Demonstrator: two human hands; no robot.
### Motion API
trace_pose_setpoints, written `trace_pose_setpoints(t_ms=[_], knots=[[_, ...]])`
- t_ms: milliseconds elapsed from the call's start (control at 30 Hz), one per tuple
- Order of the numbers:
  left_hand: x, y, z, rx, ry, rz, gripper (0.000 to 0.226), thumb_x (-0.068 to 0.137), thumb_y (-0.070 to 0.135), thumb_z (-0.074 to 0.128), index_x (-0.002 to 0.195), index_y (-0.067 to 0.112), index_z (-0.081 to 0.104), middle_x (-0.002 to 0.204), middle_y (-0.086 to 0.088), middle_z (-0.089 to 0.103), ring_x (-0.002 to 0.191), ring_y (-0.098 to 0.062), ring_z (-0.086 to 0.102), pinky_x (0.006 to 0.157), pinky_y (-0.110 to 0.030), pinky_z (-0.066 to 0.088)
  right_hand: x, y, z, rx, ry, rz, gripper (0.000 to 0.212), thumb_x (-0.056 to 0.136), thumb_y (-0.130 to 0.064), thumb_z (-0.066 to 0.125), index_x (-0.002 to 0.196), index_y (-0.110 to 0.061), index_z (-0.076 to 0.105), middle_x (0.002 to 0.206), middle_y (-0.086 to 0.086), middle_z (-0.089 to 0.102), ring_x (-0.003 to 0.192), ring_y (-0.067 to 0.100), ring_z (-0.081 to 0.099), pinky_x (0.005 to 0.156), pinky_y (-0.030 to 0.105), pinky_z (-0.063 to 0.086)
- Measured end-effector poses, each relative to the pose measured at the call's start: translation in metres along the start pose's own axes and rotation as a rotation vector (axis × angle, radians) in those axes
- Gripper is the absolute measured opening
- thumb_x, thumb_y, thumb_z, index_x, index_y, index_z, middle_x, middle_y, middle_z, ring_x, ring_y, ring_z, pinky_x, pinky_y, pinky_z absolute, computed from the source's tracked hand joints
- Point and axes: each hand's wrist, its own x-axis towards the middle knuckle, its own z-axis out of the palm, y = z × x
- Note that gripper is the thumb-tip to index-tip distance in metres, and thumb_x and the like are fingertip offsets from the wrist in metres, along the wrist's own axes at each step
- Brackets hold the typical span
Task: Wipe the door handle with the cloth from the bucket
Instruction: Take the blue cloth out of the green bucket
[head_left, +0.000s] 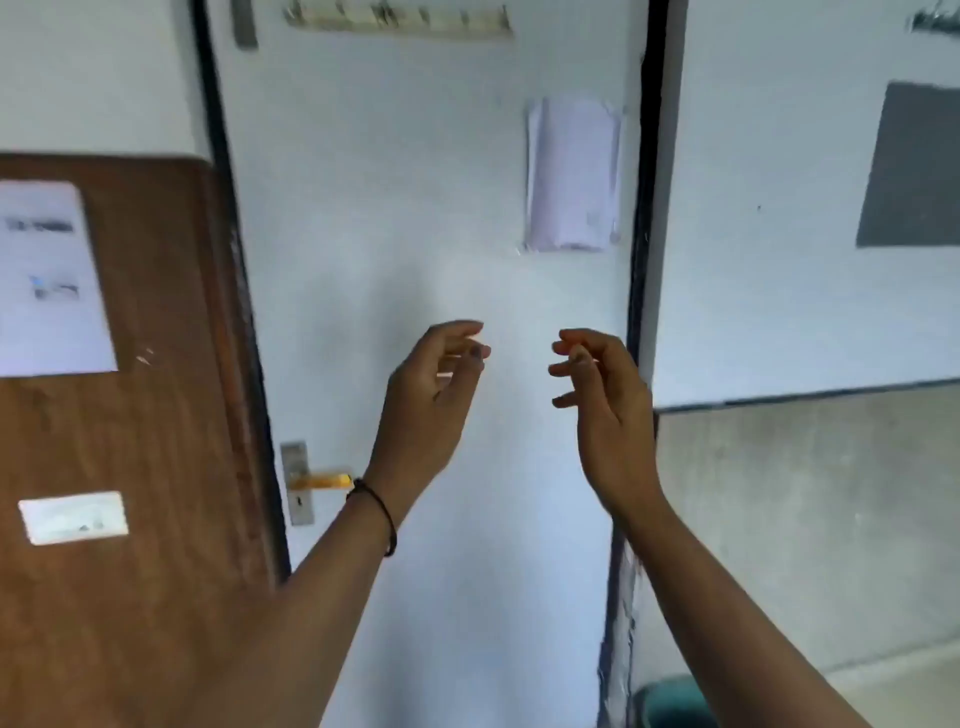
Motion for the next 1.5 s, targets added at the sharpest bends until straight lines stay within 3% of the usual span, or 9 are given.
trace_pose_setpoints(t_ms=[100,333,500,733,933,1067,1167,1267,1500], knots=[[-0.004,-0.035,0.047,-0.063,-0.076,-0.094,0.021,0.094,0.026,0.047,0.109,0.024,0.061,0.089,0.006,0.070,0.087,-0.011,0.068,0.082,-0.031,0.055,-0.001,0.045,-0.037,-0.022,-0.018,0.114,0.021,0.099,-0.019,0.043,0.108,-0.017,0.062,0.098,-0.003,0.068,0.085,0.016,0.067,0.066,0.033,0.055],[-0.060,-0.127,0.200,-0.109,-0.328,-0.304,0.022,0.091,0.030,0.047,0.106,0.026,0.062,0.082,0.006,0.072,0.082,-0.008,0.069,0.076,-0.026,0.056,-0.030,0.181,-0.165,-0.102,-0.051,0.504,0.022,0.099,-0.009,0.043,0.104,-0.005,0.064,0.081,0.008,0.069,0.069,0.017,0.064,0.058,0.028,0.051],[-0.116,-0.187,0.292,-0.097,-0.457,-0.597,0.020,0.095,0.014,0.050,0.108,0.018,0.064,0.085,0.003,0.072,0.079,-0.005,0.069,0.075,-0.025,0.055,-0.069,0.263,-0.232,-0.155,-0.040,0.813,0.020,0.098,-0.011,0.047,0.102,-0.006,0.065,0.079,0.007,0.070,0.068,0.015,0.063,0.063,0.036,0.050],[-0.152,-0.264,0.369,-0.149,-0.534,-0.953,0.018,0.096,0.012,0.049,0.102,0.020,0.064,0.084,-0.002,0.070,0.076,-0.014,0.067,0.068,-0.027,0.053,-0.094,0.354,-0.277,-0.261,-0.005,1.103,0.020,0.097,-0.010,0.047,0.106,-0.004,0.064,0.087,0.014,0.071,0.072,0.020,0.064,0.062,0.034,0.050],[-0.154,-0.359,0.431,-0.164,-0.741,-1.181,0.017,0.095,0.010,0.049,0.096,0.023,0.059,0.086,-0.002,0.067,0.073,-0.012,0.063,0.066,-0.022,0.048,-0.098,0.445,-0.304,-0.393,0.088,1.345,0.019,0.095,-0.008,0.047,0.101,-0.013,0.065,0.083,0.003,0.070,0.072,0.018,0.064,0.063,0.033,0.052],[-0.160,-0.433,0.480,-0.098,-0.846,-1.299,0.015,0.094,0.012,0.051,0.100,0.023,0.060,0.100,-0.009,0.066,0.077,-0.011,0.063,0.071,-0.023,0.048,-0.099,0.509,-0.327,-0.425,0.195,1.497,0.019,0.095,-0.008,0.047,0.100,-0.015,0.064,0.089,0.006,0.070,0.076,0.019,0.064,0.066,0.035,0.052],[-0.173,-0.497,0.528,-0.034,-0.957,-1.389,0.022,0.095,0.013,0.049,0.116,0.012,0.056,0.107,-0.008,0.063,0.088,-0.015,0.062,0.068,-0.017,0.050,-0.110,0.574,-0.344,-0.400,0.256,1.592,0.019,0.094,-0.006,0.047,0.096,-0.015,0.064,0.088,0.007,0.068,0.075,0.019,0.062,0.064,0.033,0.050],[-0.193,-0.564,0.575,0.086,-1.076,-1.369,0.034,0.094,0.016,0.049,0.128,0.008,0.050,0.123,-0.013,0.062,0.106,-0.024,0.061,0.089,-0.033,0.049,-0.135,0.649,-0.355,-0.373,0.289,1.690,0.018,0.093,-0.007,0.048,0.098,-0.012,0.065,0.089,0.008,0.068,0.076,0.021,0.063,0.064,0.034,0.051],[-0.302,-0.738,0.658,0.342,-0.872,-1.432,0.053,0.095,0.016,0.049,0.142,0.001,0.033,0.146,-0.017,0.040,0.130,-0.029,0.044,0.098,-0.030,0.036,-0.260,0.871,-0.357,-0.471,0.117,1.748,0.016,0.093,-0.017,0.049,0.100,-0.018,0.063,0.089,0.000,0.066,0.082,0.019,0.062,0.071,0.030,0.051]])
